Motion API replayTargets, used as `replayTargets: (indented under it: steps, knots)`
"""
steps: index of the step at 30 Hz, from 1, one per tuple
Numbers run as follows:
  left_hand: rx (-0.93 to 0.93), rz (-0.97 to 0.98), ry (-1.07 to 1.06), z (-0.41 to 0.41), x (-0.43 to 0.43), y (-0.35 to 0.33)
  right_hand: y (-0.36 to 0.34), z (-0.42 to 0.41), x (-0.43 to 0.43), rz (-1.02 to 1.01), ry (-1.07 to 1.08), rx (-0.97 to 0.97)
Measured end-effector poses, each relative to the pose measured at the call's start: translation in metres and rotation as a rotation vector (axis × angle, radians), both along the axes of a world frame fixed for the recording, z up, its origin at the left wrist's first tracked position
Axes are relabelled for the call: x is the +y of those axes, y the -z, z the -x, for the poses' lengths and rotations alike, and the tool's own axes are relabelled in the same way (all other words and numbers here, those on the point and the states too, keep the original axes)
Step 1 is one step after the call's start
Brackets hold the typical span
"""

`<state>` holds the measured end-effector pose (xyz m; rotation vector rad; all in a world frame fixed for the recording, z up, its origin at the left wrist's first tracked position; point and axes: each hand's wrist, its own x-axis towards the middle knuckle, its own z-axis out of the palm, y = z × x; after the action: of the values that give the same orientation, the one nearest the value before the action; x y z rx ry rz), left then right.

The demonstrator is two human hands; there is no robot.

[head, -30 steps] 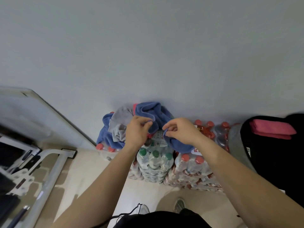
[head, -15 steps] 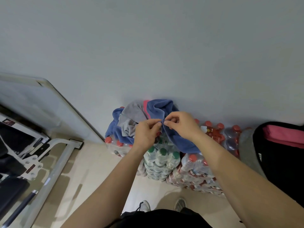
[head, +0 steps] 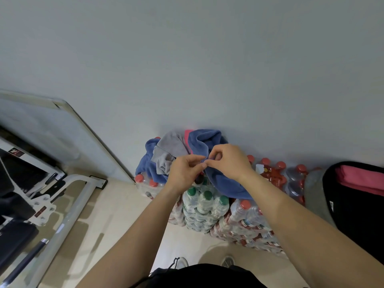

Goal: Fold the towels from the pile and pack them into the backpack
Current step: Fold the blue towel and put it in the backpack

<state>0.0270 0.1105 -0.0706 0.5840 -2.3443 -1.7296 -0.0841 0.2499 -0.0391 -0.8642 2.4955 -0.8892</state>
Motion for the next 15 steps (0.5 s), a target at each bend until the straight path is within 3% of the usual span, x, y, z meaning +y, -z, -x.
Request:
replayTargets:
  steps: [5,10,12,15]
  knots:
    - [-0.043,0.042,0.07,-0.001,-0.013,0.0,-0.009,0.005,0.003,-0.152,-0.057,0.164]
    - [-0.079,0.197,0.16,-0.01,-0.028,-0.006,-0.013,0.029,0.002,-0.089,-0.223,0.013]
    - [-0.108,0.245,0.173,-0.016,-0.036,-0.009,-0.007,0.047,-0.008,-0.055,-0.22,0.122]
    - [-0.147,0.309,0.153,-0.026,-0.05,-0.014,0.0,0.067,-0.032,-0.253,-0.3,0.31]
